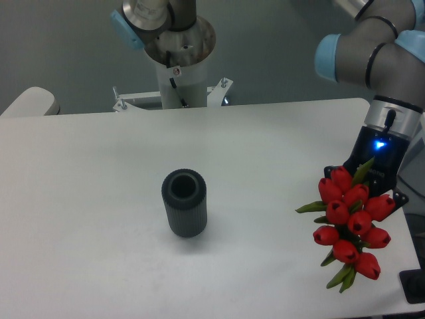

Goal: Place the flowers on the table
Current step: 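Lift the red tulip bunch slightly with the gripper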

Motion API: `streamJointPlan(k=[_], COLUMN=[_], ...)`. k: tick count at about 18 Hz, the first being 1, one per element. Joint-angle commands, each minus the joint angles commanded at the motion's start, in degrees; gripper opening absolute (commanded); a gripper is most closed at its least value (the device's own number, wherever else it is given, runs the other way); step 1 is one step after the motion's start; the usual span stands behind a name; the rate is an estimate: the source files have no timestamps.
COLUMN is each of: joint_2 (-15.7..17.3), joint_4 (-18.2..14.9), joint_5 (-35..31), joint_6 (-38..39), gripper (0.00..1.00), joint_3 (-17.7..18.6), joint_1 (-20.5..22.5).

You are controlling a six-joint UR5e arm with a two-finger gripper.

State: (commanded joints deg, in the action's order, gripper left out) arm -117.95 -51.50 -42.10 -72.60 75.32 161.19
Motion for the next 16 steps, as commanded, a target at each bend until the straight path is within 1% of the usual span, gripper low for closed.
streamJointPlan(k=[2,5,8,9,12,15,16], joint_2=[0.17,0.26,0.61,1.14,1.76,2.11,2.37], joint_4=[0.09,0.0,0.0,0.09,0.09,0.0,0.0], joint_5=[-0.09,-0.09,-0.17,-1.39,-8.42,-10.89,-12.81], joint_6=[-0.52,-0.62,-0.7,-0.7,-0.79,-0.53,-0.62], gripper=[0.34,0.34,0.34,0.34,0.34,0.34,0.34], joint_3=[0.79,0.79,1.67,2.02,2.46,2.9,3.34], joint_1=[-0.17,-0.26,-0.18,-0.18,-0.61,-1.41,-1.41])
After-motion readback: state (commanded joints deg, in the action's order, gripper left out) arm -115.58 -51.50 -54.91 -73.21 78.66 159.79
